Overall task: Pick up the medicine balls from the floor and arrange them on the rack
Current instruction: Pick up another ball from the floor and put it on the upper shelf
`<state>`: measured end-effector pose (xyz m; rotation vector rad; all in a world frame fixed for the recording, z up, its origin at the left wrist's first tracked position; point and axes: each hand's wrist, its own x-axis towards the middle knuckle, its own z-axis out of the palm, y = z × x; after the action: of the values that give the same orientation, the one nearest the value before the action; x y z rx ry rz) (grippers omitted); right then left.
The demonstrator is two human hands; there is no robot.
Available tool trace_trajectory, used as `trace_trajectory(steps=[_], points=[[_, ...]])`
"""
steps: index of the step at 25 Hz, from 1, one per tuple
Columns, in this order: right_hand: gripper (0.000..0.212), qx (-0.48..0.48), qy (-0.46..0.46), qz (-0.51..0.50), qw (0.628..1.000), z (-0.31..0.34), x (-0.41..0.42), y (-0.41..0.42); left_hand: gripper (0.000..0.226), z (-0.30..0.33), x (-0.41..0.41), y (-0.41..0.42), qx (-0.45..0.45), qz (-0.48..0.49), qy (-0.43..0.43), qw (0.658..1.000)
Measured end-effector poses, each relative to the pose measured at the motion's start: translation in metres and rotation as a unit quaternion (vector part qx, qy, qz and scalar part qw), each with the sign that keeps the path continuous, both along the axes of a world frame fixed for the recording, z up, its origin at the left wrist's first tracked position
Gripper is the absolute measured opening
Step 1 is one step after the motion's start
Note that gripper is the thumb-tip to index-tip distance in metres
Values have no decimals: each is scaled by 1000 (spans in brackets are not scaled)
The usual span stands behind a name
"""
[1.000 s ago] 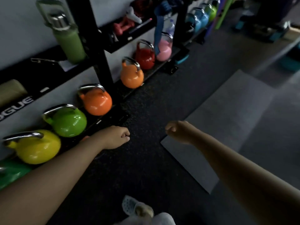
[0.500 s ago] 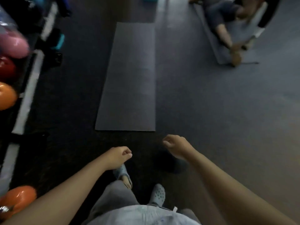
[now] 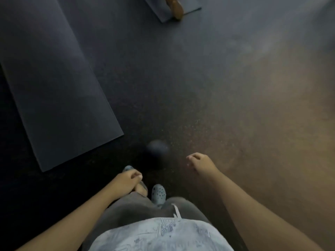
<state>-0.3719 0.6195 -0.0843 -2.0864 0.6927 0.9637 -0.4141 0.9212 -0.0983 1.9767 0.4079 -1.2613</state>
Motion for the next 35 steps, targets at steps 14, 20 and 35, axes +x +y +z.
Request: trace_trajectory(steps=[14,20,35], points=[[25,9,143,-80,986,-205,46,-50,18,-170,15,-8,147,275,156,937],[25,34,157,-74,984,-374,78,-36,29,-351,54,-72,120,386,113,908],[61,200,202,-308,908,-473,109,9,55,-449,94,-83,-113,682,168,703]])
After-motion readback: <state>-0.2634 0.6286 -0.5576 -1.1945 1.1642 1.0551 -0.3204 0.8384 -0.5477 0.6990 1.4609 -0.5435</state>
